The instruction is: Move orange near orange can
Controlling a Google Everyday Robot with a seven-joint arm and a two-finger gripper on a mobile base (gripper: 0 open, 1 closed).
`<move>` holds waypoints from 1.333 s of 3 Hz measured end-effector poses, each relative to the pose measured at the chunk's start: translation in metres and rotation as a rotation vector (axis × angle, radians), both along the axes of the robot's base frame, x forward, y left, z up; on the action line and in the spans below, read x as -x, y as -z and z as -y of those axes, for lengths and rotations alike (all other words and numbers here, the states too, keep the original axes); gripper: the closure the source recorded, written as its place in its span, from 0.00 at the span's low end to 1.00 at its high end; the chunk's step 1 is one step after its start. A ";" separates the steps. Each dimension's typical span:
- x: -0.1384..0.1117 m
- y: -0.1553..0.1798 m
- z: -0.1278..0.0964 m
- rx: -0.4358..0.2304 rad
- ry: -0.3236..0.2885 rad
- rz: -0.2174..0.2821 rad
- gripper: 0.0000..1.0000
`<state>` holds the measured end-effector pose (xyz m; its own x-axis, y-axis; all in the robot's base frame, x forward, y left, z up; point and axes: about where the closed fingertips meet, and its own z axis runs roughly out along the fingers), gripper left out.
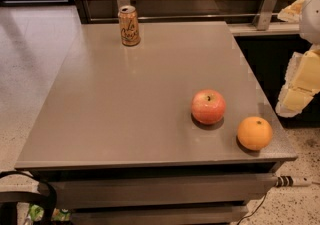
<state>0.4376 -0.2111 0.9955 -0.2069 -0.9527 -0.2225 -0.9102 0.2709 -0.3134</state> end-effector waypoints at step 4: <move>0.024 0.070 0.026 -0.337 -0.012 -0.009 0.00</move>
Offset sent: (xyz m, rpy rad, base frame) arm -0.0143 -0.0199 -0.0293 0.1616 0.0229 -0.0144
